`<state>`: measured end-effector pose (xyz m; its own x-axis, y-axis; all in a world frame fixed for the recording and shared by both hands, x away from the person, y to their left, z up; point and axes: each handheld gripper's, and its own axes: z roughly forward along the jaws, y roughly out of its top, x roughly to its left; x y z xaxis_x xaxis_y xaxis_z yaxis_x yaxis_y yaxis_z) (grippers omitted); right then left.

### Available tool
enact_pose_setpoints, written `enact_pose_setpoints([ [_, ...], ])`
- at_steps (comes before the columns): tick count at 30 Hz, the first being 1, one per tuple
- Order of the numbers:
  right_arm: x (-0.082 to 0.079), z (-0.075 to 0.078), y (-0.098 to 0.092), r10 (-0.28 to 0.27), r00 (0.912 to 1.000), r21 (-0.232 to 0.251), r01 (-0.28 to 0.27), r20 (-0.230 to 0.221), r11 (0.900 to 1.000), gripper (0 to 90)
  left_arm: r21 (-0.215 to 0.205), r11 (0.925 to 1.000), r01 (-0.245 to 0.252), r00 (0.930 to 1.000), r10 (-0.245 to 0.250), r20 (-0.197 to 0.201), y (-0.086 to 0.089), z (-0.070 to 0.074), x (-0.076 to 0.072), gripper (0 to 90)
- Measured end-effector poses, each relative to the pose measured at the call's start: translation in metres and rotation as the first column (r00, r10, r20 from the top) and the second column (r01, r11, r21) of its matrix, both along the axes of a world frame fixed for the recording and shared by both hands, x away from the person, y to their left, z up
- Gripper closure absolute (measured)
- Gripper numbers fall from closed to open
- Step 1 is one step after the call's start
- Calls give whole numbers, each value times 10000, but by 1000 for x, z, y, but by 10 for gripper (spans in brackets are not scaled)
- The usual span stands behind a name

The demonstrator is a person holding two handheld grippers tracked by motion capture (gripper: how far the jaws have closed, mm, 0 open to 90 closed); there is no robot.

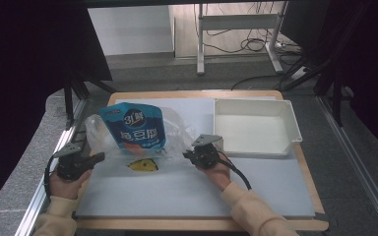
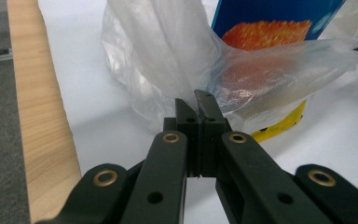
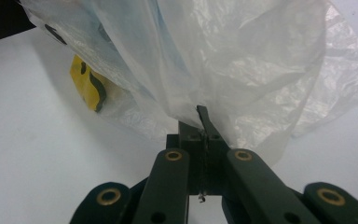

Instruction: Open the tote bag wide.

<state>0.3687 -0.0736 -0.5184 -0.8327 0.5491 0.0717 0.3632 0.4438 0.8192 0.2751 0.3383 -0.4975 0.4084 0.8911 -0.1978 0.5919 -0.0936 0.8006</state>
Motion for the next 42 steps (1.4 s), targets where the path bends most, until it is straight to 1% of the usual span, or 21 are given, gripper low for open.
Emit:
enact_pose_setpoints([
  [6,-1,-4,2,69,10000,-258,-70,-46,9996,887,65,10000,19,10000,-19,-4,-3,-2,0,900],
  [9,-1,-8,2,39,10000,-318,-42,-81,9995,888,138,9999,52,9999,-51,-91,-5,-6,2,900],
  [14,-1,-14,3,66,9998,-700,-77,-161,9975,888,228,9997,124,9996,-119,-239,-8,-10,3,900],
  [18,0,-20,4,77,9994,-904,-108,-349,9958,887,331,9994,130,9992,-118,-375,-9,-15,3,900],
  [24,0,-20,4,51,9989,-1019,-99,-472,9947,887,402,9991,114,9981,-89,-616,-11,-26,5,900],
  [27,1,-21,4,15,9984,-1091,-76,-563,9940,888,575,9981,222,9962,-172,-853,-17,-34,7,900],
  [30,1,-21,4,-8,9981,-1101,-60,-616,9939,887,788,9965,274,9948,-194,-1003,-21,-39,9,900],
  [32,1,-21,4,-4,9981,-1110,-64,-611,9938,888,898,9957,242,9946,-149,-1027,-20,-41,11,900],
  [36,1,-21,4,-12,9980,-1103,-58,-629,9939,888,880,9959,190,9936,-91,-1122,-20,-46,12,900],
  [39,1,-21,4,6,9982,-1107,-72,-595,9938,887,1138,9932,250,9933,-117,-1153,-23,-50,12,900],
  [42,1,-21,4,7,9983,-1110,-72,-584,9938,886,1221,9920,316,9929,-171,-1181,-27,-52,13,900],
])
